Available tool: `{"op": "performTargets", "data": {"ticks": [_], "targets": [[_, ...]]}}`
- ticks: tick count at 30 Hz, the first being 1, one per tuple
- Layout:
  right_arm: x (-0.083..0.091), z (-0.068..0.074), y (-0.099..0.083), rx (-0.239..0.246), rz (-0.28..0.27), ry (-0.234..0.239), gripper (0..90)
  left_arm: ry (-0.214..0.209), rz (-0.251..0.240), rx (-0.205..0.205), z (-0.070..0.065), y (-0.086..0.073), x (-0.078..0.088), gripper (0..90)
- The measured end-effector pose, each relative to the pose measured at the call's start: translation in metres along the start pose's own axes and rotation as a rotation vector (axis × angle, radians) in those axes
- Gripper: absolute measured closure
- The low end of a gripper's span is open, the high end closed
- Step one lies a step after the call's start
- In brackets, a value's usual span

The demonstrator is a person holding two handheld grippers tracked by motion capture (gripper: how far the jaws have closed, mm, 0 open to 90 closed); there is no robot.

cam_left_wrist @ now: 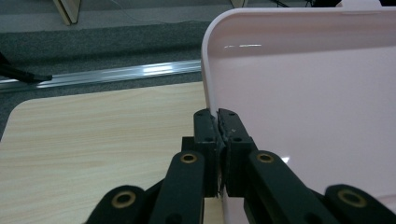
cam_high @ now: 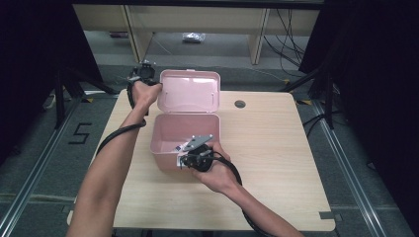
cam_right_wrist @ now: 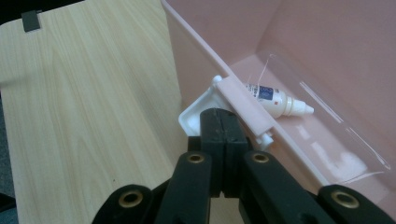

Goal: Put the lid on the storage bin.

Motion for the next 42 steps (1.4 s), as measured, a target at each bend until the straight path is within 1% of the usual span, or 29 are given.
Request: {"op": "performTargets", "data": {"ticks": [1,3,6,7,8,10,20,27,28,29,32,33,34,35,36,39,40,42], "targets": [[0.0,0.0,0.0,-0.003,0.002,0.002,90.0,0.0,-0.006,0.0,0.0,0.0,0.001,86.9],[0.0,0.0,0.0,-0.004,0.001,0.002,90.0,-0.001,-0.008,-0.015,0.0,0.0,0.004,87.0],[0.0,0.0,0.0,0.001,-0.001,-0.001,90.0,-0.002,-0.024,-0.015,0.0,0.0,0.008,87.0],[0.0,0.0,0.0,0.001,-0.002,0.001,90.0,-0.003,-0.027,-0.022,0.0,0.0,0.01,87.1],[0.0,0.0,0.0,0.001,-0.002,0.001,90.0,-0.002,-0.038,-0.017,-0.001,0.0,0.011,87.1],[0.0,0.0,0.0,0.002,-0.003,0.0,90.0,-0.001,-0.044,-0.025,-0.001,0.0,0.014,87.2],[-0.001,-0.001,0.001,0.001,-0.007,-0.002,90.0,-0.01,-0.094,-0.024,-0.001,-0.003,0.025,87.7],[-0.001,-0.001,0.0,0.0,-0.008,-0.003,90.0,-0.008,-0.127,-0.023,-0.003,-0.005,0.031,87.9],[-0.001,-0.001,0.0,0.0,-0.008,-0.003,90.0,-0.01,-0.124,-0.031,-0.003,-0.006,0.033,87.9],[-0.001,-0.001,0.0,0.001,-0.008,-0.002,90.0,-0.009,-0.135,-0.025,-0.003,-0.006,0.034,88.0],[-0.001,-0.001,0.0,0.0,-0.008,-0.001,90.0,-0.01,-0.153,-0.027,-0.005,-0.006,0.038,88.0],[-0.001,-0.001,0.0,0.001,-0.007,-0.001,90.0,-0.009,-0.157,-0.029,-0.005,-0.007,0.039,88.0],[-0.001,-0.001,0.0,0.0,-0.009,0.001,90.0,-0.009,-0.154,-0.04,-0.005,-0.008,0.041,88.0],[-0.001,-0.001,0.0,0.0,-0.009,0.002,90.0,-0.014,-0.162,-0.029,-0.005,-0.008,0.042,88.1],[-0.001,-0.001,0.0,0.002,-0.012,0.002,90.0,-0.016,-0.167,-0.027,-0.005,-0.008,0.043,88.1],[-0.001,-0.001,0.0,-0.001,-0.012,0.001,90.0,-0.02,-0.175,-0.026,-0.005,-0.009,0.046,88.2],[-0.001,0.0,0.0,-0.004,-0.011,0.004,90.0,-0.02,-0.173,-0.034,-0.005,-0.009,0.047,88.2],[-0.001,-0.001,0.0,0.003,-0.013,0.002,90.0,-0.018,-0.181,-0.034,-0.006,-0.01,0.048,88.2]]}}
Point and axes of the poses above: each handheld gripper's, and its own axes: x roughly backward along the jaws, y roughly out of its top, z roughly to its left, the point moved 1 cm from there along -x, roughly forward along the jaws, and after that the axes turned 11 degrees about -x, right-handed, at the moved point
